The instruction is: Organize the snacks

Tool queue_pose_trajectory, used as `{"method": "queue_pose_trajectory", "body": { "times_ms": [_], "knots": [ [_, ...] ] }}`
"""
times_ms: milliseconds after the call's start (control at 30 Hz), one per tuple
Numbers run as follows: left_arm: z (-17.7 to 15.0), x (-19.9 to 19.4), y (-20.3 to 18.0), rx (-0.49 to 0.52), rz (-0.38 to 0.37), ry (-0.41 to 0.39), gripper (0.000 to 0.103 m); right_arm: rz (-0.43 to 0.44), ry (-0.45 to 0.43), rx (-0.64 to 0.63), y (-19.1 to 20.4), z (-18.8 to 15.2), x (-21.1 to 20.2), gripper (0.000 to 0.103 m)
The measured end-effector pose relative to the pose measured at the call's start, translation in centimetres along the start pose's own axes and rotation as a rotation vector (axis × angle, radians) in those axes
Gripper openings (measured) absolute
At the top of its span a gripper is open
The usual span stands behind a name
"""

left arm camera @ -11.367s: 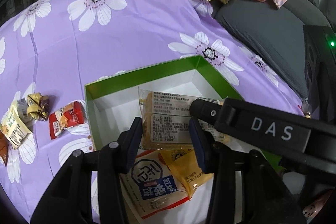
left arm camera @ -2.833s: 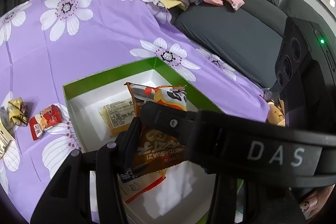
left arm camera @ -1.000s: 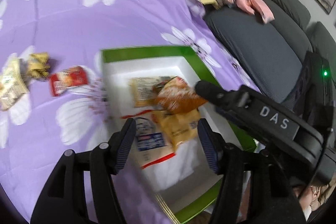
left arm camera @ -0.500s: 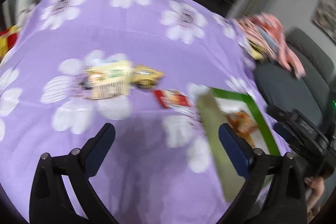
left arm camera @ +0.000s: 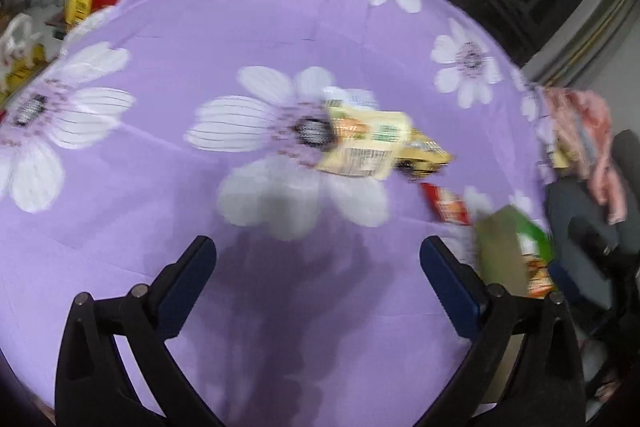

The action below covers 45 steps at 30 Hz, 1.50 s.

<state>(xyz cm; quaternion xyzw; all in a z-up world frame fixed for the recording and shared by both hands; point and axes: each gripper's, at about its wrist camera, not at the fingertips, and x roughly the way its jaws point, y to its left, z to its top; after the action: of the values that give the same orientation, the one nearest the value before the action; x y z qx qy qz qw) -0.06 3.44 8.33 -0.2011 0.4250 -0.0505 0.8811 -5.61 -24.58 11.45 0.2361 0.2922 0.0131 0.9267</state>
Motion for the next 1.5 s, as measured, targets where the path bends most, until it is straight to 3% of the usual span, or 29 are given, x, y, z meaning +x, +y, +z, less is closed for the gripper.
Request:
{"method": "queue_pose_trajectory", "body": {
  "times_ms": [67, 200, 367, 500, 700, 733, 800, 833, 900, 1133, 1367, 1500],
  "knots": [
    [0.3, 0.0, 1.1, -0.012, 0.055, 0.002, 0.102, -0.031, 0.031, -0.041, 2.0, 0.2, 2.0, 0.096],
    [1.1, 0.3, 3.6, -0.098, 0.038, 0.039, 0.102, -0.080, 0.129, -0.208, 7.0, -0.1, 7.4, 0.096],
    [1.6, 0.8, 5.9, -0.170, 0.081, 0.102, 0.102, -0.141, 0.179, -0.347, 10.5, -1.3, 13.8, 0.096],
    [1.9, 0.7, 7.2, -0.219, 0.083, 0.120, 0.102, -0.240, 0.211, -0.442, 11.8, -1.2, 17.8, 0.096],
    [2.3, 0.3, 7.9, -0.235, 0.097, 0.112, 0.102, -0.216, 0.242, -0.432, 11.8, -0.9, 21.1, 0.095],
    [2.3, 0.2, 7.9, -0.230, 0.101, 0.112, 0.102, -0.210, 0.245, -0.413, 11.5, -1.0, 21.3, 0.095],
    [2.3, 0.2, 7.7, -0.212, 0.111, 0.111, 0.102, -0.163, 0.241, -0.378, 11.1, -1.2, 21.1, 0.082],
    [2.3, 0.2, 7.5, -0.203, 0.118, 0.109, 0.102, -0.145, 0.255, -0.371, 11.0, -1.2, 21.1, 0.069],
    [2.3, 0.5, 7.3, -0.191, 0.126, 0.109, 0.102, -0.147, 0.261, -0.376, 11.0, -1.6, 20.3, 0.058],
    [1.8, 0.6, 6.4, -0.145, 0.129, 0.104, 0.102, -0.030, 0.360, -0.283, 9.1, -3.0, 14.1, 0.057],
    [1.1, 1.1, 5.1, -0.099, 0.135, 0.125, 0.102, -0.013, 0.510, -0.207, 6.2, -6.7, 9.6, 0.057],
    [0.6, 1.3, 4.2, -0.066, 0.124, 0.127, 0.102, -0.086, 0.508, -0.233, 5.3, -8.2, 9.1, 0.061]
  ]
}}
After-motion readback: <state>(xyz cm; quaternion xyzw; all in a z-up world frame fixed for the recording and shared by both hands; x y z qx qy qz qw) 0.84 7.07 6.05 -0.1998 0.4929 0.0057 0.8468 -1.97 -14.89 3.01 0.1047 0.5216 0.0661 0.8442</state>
